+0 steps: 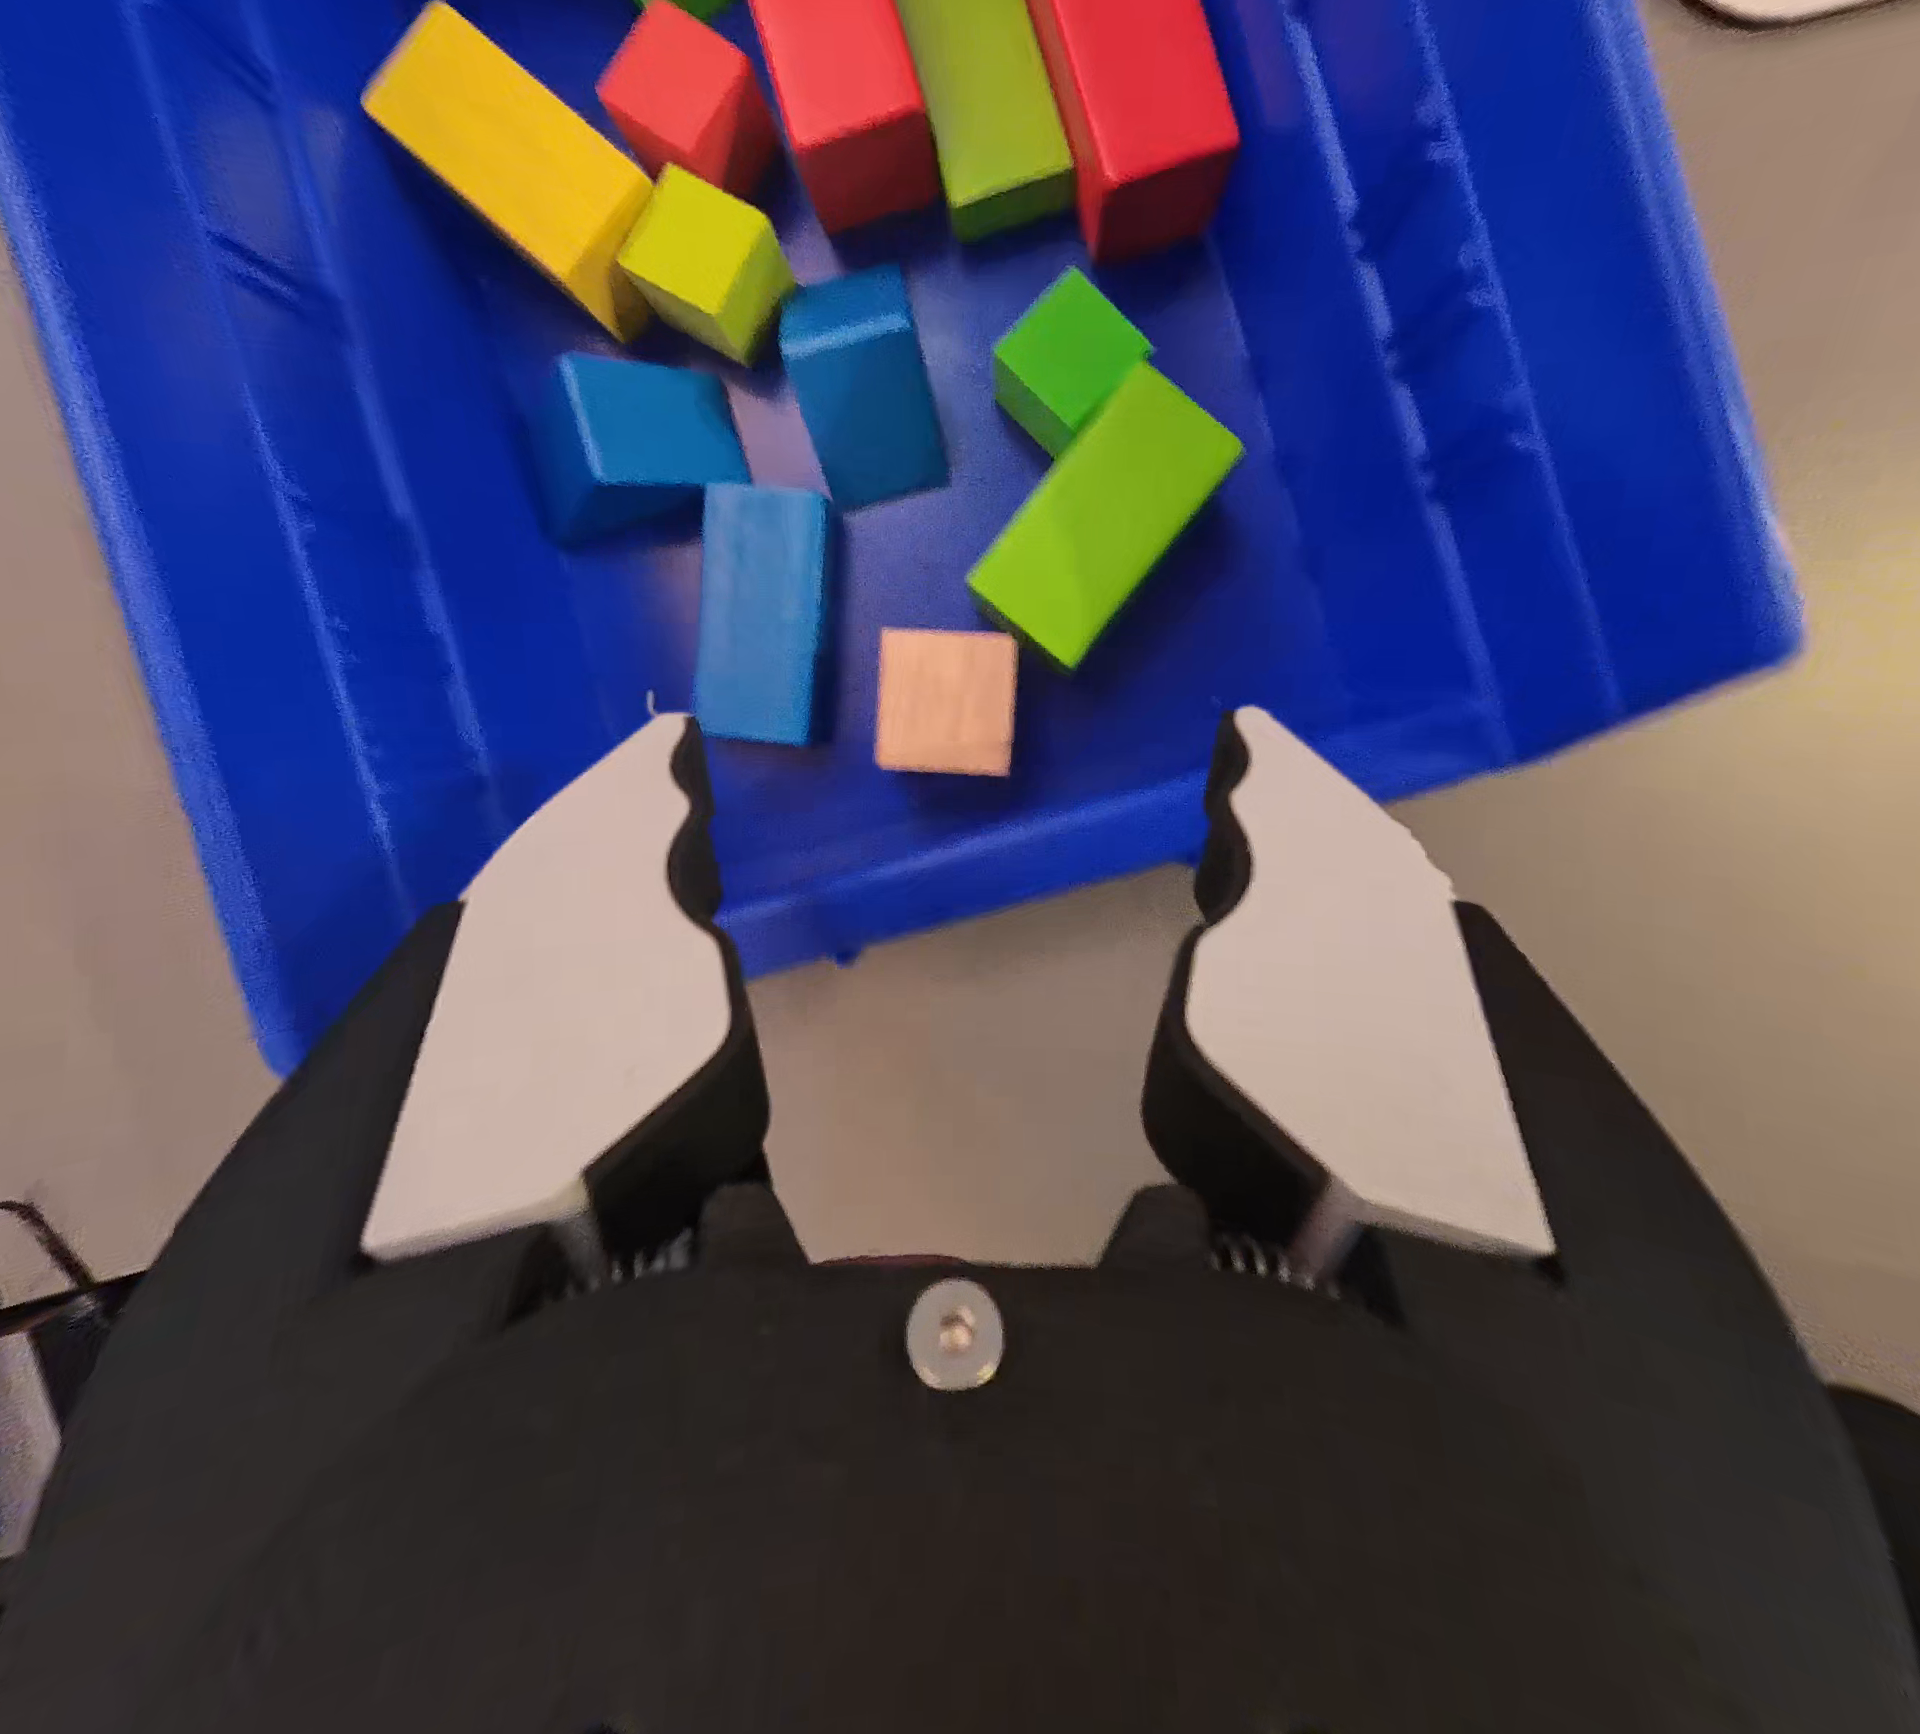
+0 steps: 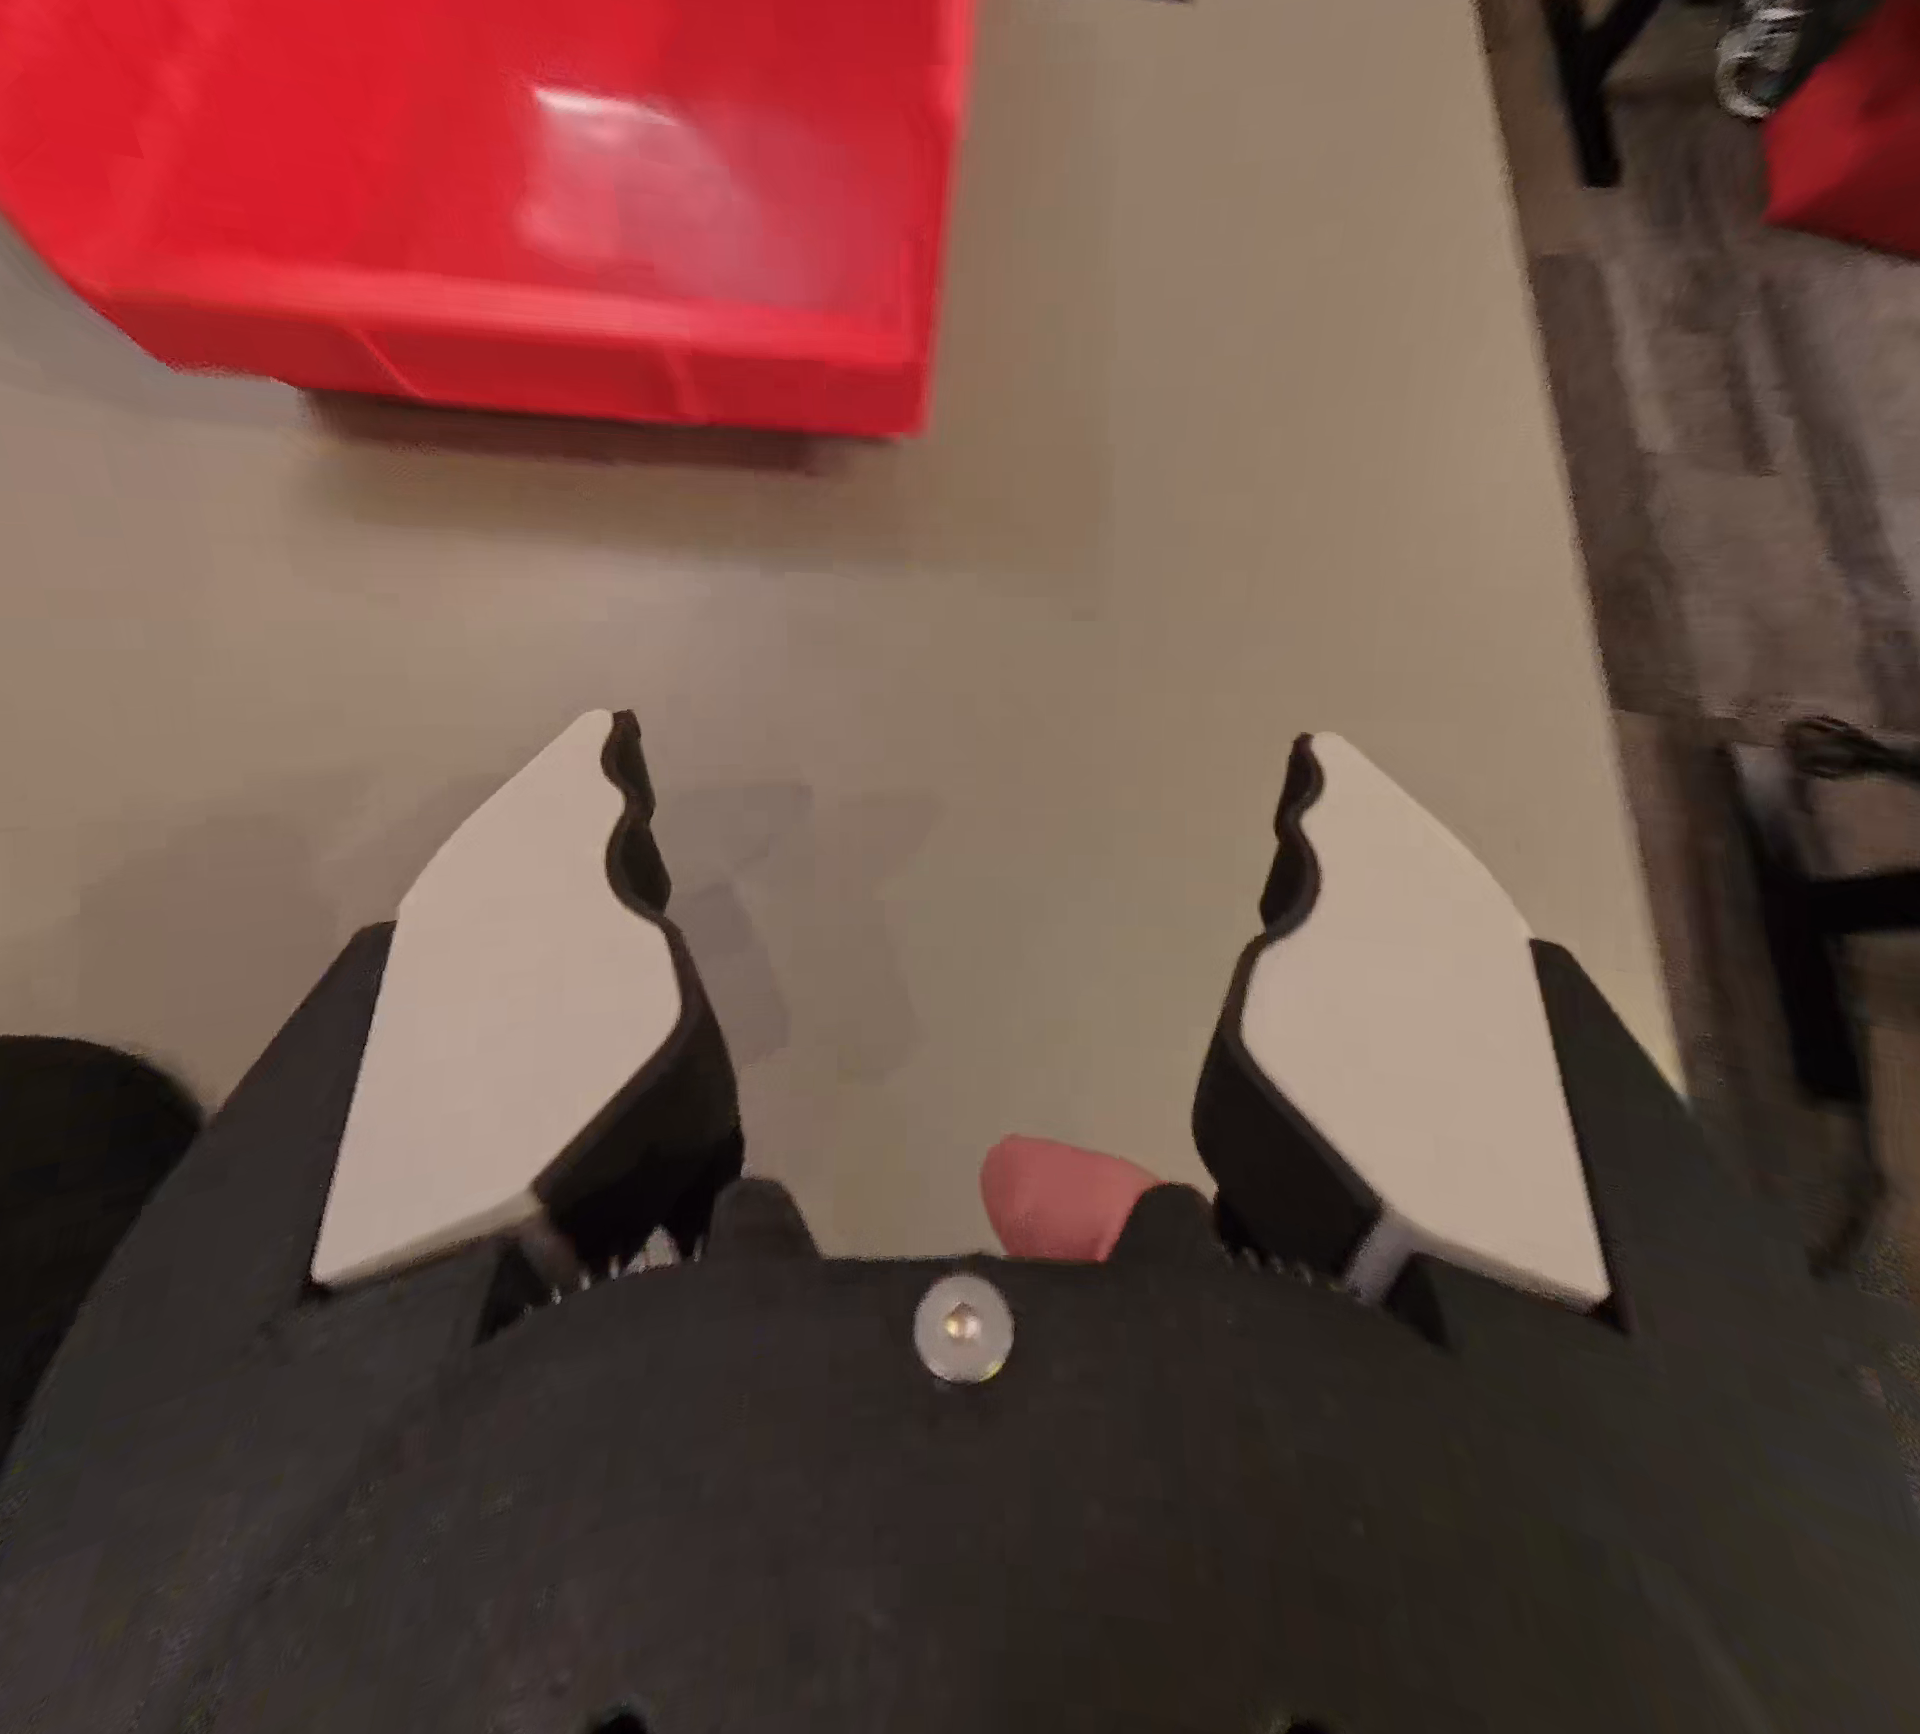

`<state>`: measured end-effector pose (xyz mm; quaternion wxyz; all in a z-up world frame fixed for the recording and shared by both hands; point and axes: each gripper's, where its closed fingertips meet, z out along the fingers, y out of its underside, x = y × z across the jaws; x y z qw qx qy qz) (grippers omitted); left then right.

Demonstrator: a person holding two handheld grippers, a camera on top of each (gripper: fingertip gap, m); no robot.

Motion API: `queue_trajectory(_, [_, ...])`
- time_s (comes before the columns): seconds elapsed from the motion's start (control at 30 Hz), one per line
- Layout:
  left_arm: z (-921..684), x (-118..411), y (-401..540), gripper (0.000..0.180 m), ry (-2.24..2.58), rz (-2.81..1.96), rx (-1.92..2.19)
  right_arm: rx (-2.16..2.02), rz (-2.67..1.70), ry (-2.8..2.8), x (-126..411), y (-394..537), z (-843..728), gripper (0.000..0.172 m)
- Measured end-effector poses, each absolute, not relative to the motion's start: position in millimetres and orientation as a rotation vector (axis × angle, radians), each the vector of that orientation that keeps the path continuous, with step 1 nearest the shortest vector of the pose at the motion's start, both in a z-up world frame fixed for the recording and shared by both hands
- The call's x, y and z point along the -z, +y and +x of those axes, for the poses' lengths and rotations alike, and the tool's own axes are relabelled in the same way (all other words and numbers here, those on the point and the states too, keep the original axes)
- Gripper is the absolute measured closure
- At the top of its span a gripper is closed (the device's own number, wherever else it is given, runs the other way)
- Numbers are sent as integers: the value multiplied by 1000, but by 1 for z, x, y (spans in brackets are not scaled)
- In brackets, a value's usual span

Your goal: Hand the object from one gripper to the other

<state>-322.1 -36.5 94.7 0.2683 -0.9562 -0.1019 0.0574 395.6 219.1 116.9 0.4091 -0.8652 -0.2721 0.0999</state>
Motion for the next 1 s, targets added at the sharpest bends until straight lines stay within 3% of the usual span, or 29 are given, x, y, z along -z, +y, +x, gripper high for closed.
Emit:
queue_trajectory(0.2, [-334,-63,-34,114,-234,-2812,-73,-437,-2111,-841,-127,213,309,68])
queue_trajectory(0.27, [-329,-56,-33,136,-231,-2853,-6,-476,-2093,-883,-127,211,288,68])
queue_trajectory(0.33, [-324,-51,-32,143,-262,-2868,72,-520,-2084,-921,-124,209,268,68])
queue_trajectory(0.63, [-323,-44,-33,138,-330,-2979,241,-645,-2020,-1070,-126,202,204,68])
queue_trajectory(1.0, [-326,-45,-33,147,-166,-3039,237,-766,-1904,-1190,-140,184,154,74])
